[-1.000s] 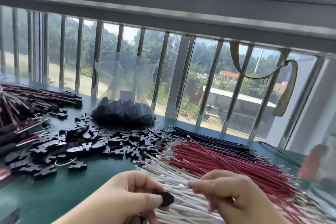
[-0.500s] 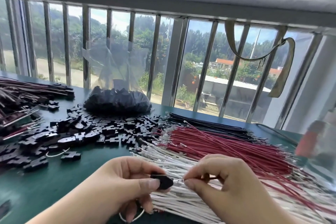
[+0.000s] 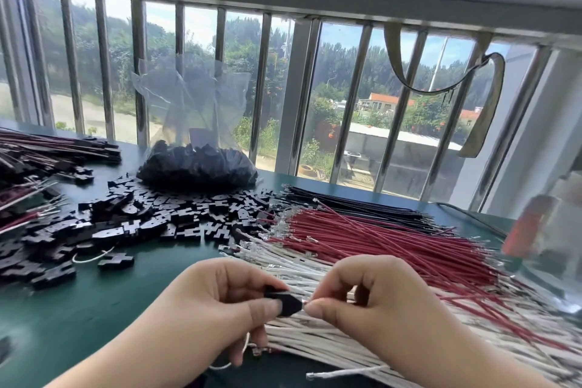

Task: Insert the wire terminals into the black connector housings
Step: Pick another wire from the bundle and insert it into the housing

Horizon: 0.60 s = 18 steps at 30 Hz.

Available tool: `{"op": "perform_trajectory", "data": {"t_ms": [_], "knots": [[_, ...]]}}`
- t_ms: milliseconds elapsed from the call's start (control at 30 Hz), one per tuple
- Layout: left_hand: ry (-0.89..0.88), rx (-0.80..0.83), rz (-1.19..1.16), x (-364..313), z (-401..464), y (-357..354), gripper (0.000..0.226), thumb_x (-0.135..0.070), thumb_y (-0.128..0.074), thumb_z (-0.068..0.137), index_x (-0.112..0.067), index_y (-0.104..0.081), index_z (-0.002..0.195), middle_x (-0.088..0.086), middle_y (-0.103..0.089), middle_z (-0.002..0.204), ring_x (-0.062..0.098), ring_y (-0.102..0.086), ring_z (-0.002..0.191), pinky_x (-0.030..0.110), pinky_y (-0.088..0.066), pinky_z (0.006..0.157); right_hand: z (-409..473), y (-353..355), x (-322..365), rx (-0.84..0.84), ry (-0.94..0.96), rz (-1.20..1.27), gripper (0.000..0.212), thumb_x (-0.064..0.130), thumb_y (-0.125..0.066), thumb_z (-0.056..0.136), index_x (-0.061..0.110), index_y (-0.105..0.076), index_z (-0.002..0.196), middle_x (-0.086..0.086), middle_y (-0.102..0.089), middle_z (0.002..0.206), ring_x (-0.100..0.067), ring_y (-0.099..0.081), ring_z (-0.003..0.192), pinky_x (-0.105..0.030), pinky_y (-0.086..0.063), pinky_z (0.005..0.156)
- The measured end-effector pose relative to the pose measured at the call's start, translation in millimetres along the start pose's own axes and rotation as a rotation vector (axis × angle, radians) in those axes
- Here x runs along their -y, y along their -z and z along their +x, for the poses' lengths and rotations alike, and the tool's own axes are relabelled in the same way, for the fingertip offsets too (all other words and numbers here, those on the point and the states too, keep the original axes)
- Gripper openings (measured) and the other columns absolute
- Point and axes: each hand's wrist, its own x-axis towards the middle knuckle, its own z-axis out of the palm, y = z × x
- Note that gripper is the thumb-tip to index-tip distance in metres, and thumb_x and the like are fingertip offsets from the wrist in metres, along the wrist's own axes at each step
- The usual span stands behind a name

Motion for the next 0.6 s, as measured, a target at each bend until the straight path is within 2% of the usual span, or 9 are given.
{"op": "perform_trajectory", "data": {"t_ms": [67,167,300,400,500,533,600], "knots": [[-0.004,-0.04,0.032,0.7,0.8,0.4,0.018,-0.014,-0.076,0.068,-0.028,-0.075,0.08,0.012,-0.069,0.057,0.015,-0.052,0.037,0.02,-0.041,0.037,0.7,2.0,-5.0,0.036,-0.004,-0.036,0.008,0.042,-0.076,0.071,0.035,-0.073,0.074,0.022,-0.066,0.071,0.008,-0.056,0.062,-0.007,-0.042,0.059],[0.013,-0.057,0.05,2.0,1.2,0.4,0.023,-0.006,-0.073,0.075,-0.028,-0.075,0.078,0.011,-0.069,0.057,0.017,-0.054,0.039,0.021,-0.044,0.038,0.8,-1.4,-9.2,0.02,0.027,-0.031,0.006,0.039,-0.076,0.071,0.036,-0.071,0.072,0.018,-0.067,0.074,0.001,-0.06,0.071,-0.014,-0.049,0.068],[0.039,-0.019,0.012,1.4,-1.0,-3.3,0.017,0.005,-0.069,0.077,-0.011,-0.073,0.072,0.016,-0.066,0.055,0.022,-0.06,0.043,0.024,-0.049,0.04,0.6,-8.1,-9.5,0.011,0.103,-0.075,0.011,0.036,-0.076,0.073,0.031,-0.067,0.067,0.017,-0.064,0.078,-0.002,-0.059,0.074,-0.014,-0.048,0.068],[0.029,0.013,-0.005,1.3,-3.5,-5.8,0.02,0.008,-0.067,0.078,-0.01,-0.073,0.07,0.016,-0.067,0.057,0.023,-0.063,0.049,0.027,-0.054,0.044,-0.5,-5.0,-9.2,0.074,0.132,-0.098,0.015,0.037,-0.075,0.074,0.033,-0.066,0.064,0.022,-0.063,0.075,-0.001,-0.059,0.078,-0.013,-0.046,0.069],[0.044,0.006,-0.018,1.3,-0.8,-2.8,0.02,0.007,-0.068,0.076,-0.012,-0.075,0.071,0.016,-0.07,0.062,0.021,-0.065,0.05,0.027,-0.054,0.044,4.6,7.1,-9.5,0.103,0.097,-0.144,0.016,0.044,-0.073,0.074,0.034,-0.065,0.063,0.02,-0.065,0.076,-0.002,-0.06,0.079,-0.016,-0.047,0.075],[0.053,0.026,-0.014,-0.7,-2.6,-2.9,0.02,0.005,-0.069,0.077,-0.014,-0.075,0.073,0.015,-0.071,0.063,0.021,-0.065,0.05,0.026,-0.053,0.045,7.6,13.0,-8.1,0.164,0.06,-0.144,0.016,0.047,-0.072,0.073,0.035,-0.066,0.064,0.019,-0.065,0.077,-0.002,-0.06,0.079,-0.018,-0.049,0.077],[0.06,0.088,0.029,1.1,-4.5,0.5,0.017,-0.001,-0.071,0.078,-0.018,-0.075,0.076,0.011,-0.073,0.067,0.018,-0.067,0.057,0.021,-0.052,0.051,14.6,26.3,-5.0,0.412,-0.048,-0.111,0.019,0.054,-0.07,0.073,0.034,-0.07,0.074,0.016,-0.068,0.081,-0.002,-0.063,0.074,-0.021,-0.053,0.077]]}}
